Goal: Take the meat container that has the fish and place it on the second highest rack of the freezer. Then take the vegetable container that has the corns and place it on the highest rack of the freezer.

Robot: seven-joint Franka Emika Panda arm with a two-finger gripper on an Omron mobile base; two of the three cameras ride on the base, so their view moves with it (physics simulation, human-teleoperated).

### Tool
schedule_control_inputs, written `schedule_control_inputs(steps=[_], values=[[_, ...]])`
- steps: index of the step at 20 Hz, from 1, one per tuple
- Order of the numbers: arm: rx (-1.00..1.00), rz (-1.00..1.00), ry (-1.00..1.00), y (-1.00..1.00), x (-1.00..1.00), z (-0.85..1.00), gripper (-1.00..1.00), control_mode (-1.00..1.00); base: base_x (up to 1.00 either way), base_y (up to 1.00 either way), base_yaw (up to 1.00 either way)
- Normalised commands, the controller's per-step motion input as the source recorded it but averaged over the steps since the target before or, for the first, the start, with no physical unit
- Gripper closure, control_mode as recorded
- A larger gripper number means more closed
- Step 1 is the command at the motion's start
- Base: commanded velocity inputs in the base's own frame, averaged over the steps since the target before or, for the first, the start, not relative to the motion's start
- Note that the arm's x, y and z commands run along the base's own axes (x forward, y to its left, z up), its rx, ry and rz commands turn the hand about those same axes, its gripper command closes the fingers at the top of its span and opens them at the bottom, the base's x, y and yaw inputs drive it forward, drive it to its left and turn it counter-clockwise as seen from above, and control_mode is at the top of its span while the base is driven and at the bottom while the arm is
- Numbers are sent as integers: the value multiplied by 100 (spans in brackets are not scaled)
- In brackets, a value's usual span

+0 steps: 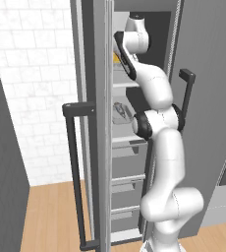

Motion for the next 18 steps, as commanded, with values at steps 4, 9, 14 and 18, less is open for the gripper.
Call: schedule_control_inputs(steps=[4, 9, 14, 18], values=[[5, 0, -11, 0, -38, -94, -100, -100, 0, 0, 0], [2, 0, -13, 0, -41, -99, -100, -100, 0, 0, 0], [4, 0, -8, 0, -41, -98, -100, -100, 0, 0, 0], [0, 0, -31, 0, -80, -68, -100, -100, 0, 0, 0]])
